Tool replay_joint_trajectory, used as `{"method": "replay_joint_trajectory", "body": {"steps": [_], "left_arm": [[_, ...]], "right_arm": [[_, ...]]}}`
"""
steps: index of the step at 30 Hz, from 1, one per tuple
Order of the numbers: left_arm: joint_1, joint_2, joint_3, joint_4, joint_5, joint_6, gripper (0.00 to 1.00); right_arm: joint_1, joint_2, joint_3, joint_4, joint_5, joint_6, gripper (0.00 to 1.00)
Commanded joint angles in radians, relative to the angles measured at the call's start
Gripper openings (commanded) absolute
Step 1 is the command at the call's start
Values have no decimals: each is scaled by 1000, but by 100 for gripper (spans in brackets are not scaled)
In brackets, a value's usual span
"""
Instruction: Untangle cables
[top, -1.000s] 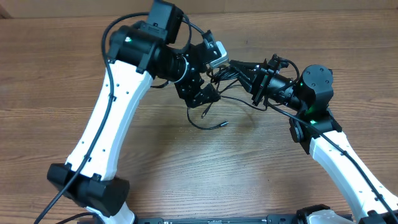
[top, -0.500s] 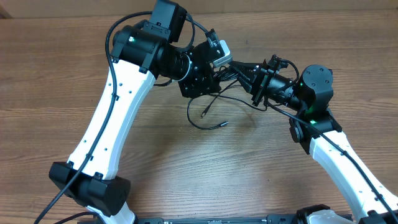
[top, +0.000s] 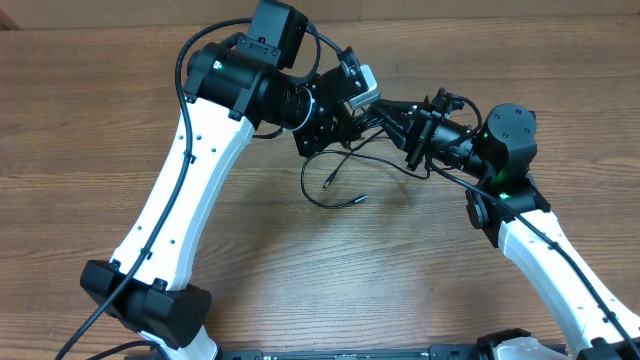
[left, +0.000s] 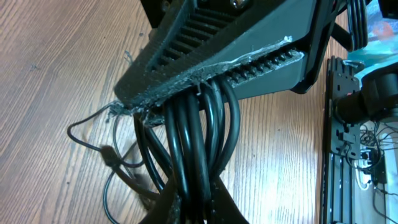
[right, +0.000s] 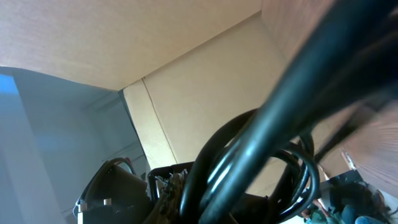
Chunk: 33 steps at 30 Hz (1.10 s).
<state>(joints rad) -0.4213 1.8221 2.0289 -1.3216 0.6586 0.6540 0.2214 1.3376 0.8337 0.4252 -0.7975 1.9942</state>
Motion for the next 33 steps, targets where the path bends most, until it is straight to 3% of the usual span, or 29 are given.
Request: {"method": "replay_joint_trajectory", "body": {"steps": [1,4,6,8,15,22,30,33], "left_arm": [[-5,6,2,-1,17,-6,4],[-5,6,2,-2,24,-6,5],[-5,6,2,-3,26,-7,4],[-5,6,2,-8,39,-6,4],[-3,6,2,-30,48,-75,4],[29,6,2,-63,48,-111,4],[135,6,2,-101,50,-164,4],[144,6,2,-124,49,-143,4]], "right_arm": [[2,-24,6,14,-13,-5,4],[2,-24,5,14,-13,-10,7],[2,-24,5,6,-12,-13,25],[2,-24,5,-14,-12,-51,27],[-2,-19,5,-23,-4,-404,72],[-3,-19,5,-39,-2,-606,96],[-3,-19,5,-70,-68,-895,100],[-3,-19,5,-52,-162,-1091,100]]}}
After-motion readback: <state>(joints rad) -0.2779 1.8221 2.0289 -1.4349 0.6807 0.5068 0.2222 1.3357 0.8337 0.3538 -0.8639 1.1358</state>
